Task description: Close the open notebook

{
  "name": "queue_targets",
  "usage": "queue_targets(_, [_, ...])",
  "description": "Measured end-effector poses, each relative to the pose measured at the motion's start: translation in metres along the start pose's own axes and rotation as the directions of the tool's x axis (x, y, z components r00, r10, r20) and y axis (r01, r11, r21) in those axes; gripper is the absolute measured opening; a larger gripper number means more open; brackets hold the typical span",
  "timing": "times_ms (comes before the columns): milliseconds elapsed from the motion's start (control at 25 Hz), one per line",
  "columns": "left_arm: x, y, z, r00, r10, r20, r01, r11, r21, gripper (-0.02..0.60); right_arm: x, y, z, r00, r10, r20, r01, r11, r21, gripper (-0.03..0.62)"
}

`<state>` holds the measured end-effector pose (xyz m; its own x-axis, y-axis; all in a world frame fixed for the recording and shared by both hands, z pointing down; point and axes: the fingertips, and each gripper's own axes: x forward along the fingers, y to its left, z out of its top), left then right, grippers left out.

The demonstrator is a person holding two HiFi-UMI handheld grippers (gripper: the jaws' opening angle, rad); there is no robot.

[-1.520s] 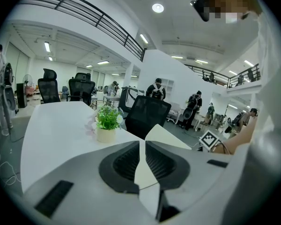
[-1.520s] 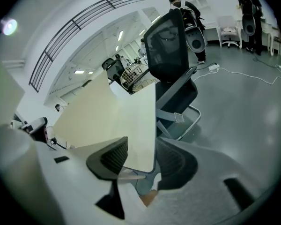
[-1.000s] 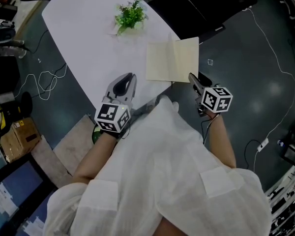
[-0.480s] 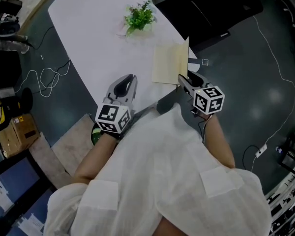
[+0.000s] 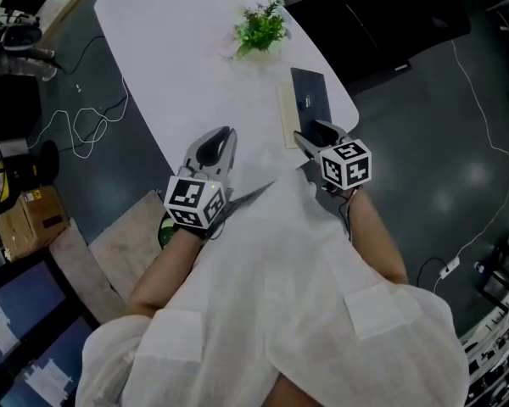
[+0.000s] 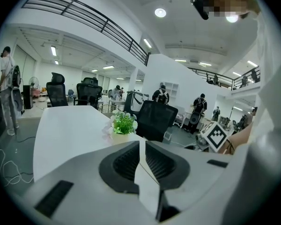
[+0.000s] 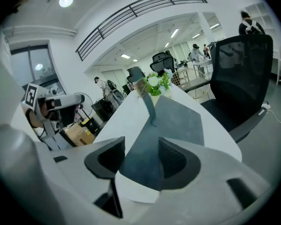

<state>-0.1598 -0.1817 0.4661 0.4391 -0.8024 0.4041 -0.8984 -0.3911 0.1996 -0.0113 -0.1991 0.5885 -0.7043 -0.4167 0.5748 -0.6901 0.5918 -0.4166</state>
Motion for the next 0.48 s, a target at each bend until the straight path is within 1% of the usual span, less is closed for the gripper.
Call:
queue_targets(40, [-0.001, 0.003, -0.001, 1.000, 0.003, -0.002, -0.003, 1.000, -0.001, 0.034, 0.007, 0.000, -0.004, 1.000, -0.001, -0.019, 0.001, 1.000, -0.002, 0.224])
queue_targets(200, [-0.004, 0.016, -0.003, 1.000, 0.010, -0.006, -0.010, 1.000, -0.007, 0.034, 0.030, -0.007, -0.024, 0.996, -0.019, -0.091, 0.020, 1.000, 0.016, 0.218])
queue_targets(360, [-0.008, 0.024, -0.006, 1.000, 0.009, -0.009, -0.009, 1.000, -0.011, 0.034, 0.049, -0.016, -0.057, 0.978, -0.042, -0.203, 0.050, 0.998, 0.032, 0.219])
queue_targets(400, [-0.008, 0.026, -0.007, 1.000, 0.008, -0.010, -0.008, 1.000, -0.011, 0.034, 0.051, -0.019, -0.062, 0.975, -0.055, -0.215, 0.064, 0.997, 0.032, 0.210])
queue_targets(440, [-0.008, 0.028, -0.008, 1.000, 0.007, -0.010, -0.007, 1.000, -0.013, 0.034, 0.052, -0.021, -0.064, 0.973, -0.067, -0.219, 0.076, 0.997, 0.033, 0.184])
queue_targets(480, [-0.007, 0.029, -0.008, 1.000, 0.007, -0.009, -0.007, 1.000, -0.014, 0.034, 0.052, -0.023, -0.065, 0.973, -0.075, -0.219, 0.085, 0.996, 0.036, 0.179])
